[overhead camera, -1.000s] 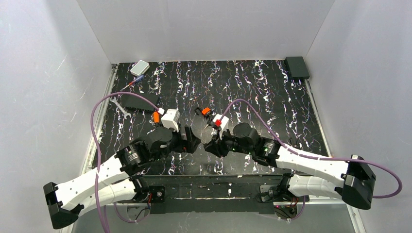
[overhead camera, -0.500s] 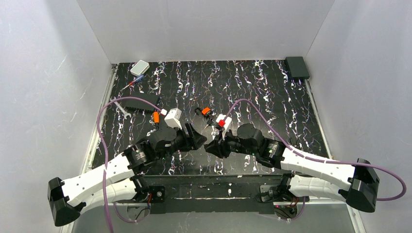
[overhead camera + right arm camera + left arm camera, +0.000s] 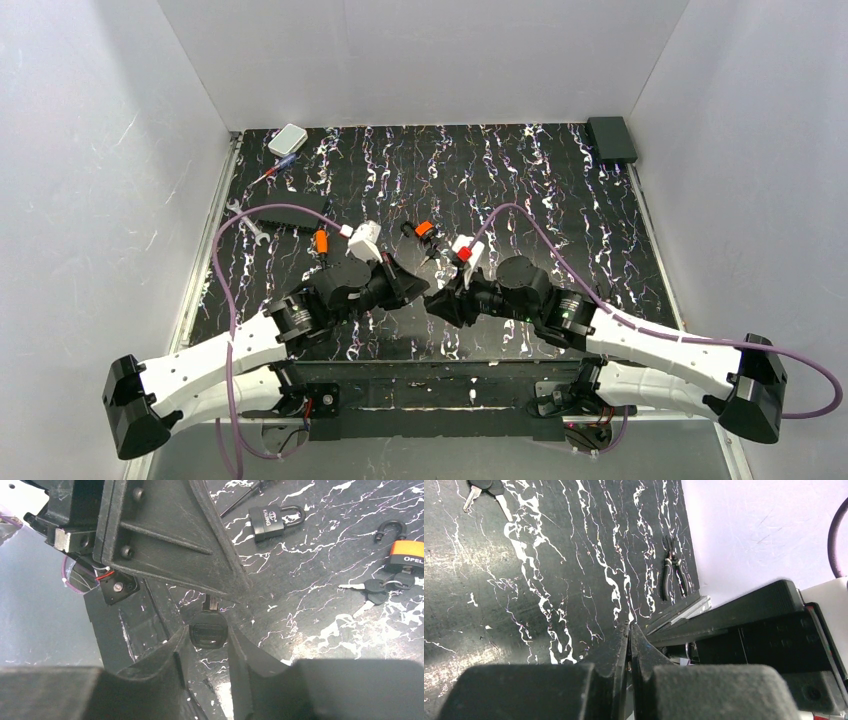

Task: Unlock with the key

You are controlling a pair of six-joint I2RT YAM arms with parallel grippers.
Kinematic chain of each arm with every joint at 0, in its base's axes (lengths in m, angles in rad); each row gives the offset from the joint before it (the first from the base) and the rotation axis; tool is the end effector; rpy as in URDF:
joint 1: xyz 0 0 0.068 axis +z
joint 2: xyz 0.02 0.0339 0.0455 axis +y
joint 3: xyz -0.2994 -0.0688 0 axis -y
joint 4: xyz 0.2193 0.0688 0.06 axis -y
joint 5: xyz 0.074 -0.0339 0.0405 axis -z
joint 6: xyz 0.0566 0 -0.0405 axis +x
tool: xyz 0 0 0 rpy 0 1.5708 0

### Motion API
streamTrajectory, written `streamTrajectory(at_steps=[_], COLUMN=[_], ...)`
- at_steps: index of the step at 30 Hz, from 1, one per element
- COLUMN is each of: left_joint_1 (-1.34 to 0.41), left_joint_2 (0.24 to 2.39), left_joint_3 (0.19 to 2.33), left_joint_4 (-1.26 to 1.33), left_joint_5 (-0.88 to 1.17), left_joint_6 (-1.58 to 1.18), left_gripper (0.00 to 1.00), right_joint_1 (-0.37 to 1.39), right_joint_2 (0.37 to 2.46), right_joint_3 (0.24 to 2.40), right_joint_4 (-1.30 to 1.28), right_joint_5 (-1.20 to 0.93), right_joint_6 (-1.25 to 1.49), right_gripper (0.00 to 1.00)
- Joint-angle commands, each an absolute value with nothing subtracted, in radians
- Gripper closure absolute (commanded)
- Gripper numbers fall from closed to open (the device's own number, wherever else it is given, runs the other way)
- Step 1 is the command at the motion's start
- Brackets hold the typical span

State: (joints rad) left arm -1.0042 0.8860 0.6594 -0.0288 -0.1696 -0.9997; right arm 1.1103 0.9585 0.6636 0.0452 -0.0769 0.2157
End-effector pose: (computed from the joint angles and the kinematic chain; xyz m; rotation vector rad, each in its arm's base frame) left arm 0.1065 -0.1496 0.3218 -0.1274 2.0096 -1.2156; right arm 0.0857 0.1825 0.3199 -0.8906 1.7226 0.9857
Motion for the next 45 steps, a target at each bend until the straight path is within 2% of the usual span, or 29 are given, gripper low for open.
streamTrajectory(at_steps=[1,3,6,11,17,20,38,45], left_joint_1=[-1.002,-1.002,-1.002,-1.002,-1.001,-1.001,-1.001,-1.002], left_joint_2=[0.895,0.884,0.854,0.785,0.751,0.743,0.698,0.689], left_joint_3=[0.673,0.682,0.693,0.692,0.715,0.730,0.727,0.733], left_joint_4=[-0.008,-0.028,-0.060,-0.080,-0.048,-0.032,0.028,0.029], left_joint_5=[-0.149,-0.149,-0.151,-0.136,-0.065,-0.023,0.075,0.076], left_joint_6=[-1.004,-0.996,-0.976,-0.951,-0.909,-0.894,-0.894,-0.892], left_gripper=[1.00,1.00,1.00,1.00,1.00,1.00,1.00,1.00], right_joint_1=[1.118,1.118,1.117,1.114,1.098,1.084,1.074,1.064], right_joint_2=[0.921,0.903,0.844,0.769,0.795,0.821,0.856,0.850], right_joint_3=[0.664,0.668,0.660,0.649,0.661,0.662,0.634,0.637], right_joint_4=[0.064,0.043,0.032,0.049,0.089,0.122,0.293,0.301], right_joint_5=[-0.112,-0.117,-0.114,-0.165,-0.237,-0.270,-0.339,-0.337], right_joint_6=[0.246,0.272,0.297,0.338,0.409,0.440,0.536,0.535], right_gripper=[0.41,0.19,0.03,0.02,0.02,0.04,0.37,0.45])
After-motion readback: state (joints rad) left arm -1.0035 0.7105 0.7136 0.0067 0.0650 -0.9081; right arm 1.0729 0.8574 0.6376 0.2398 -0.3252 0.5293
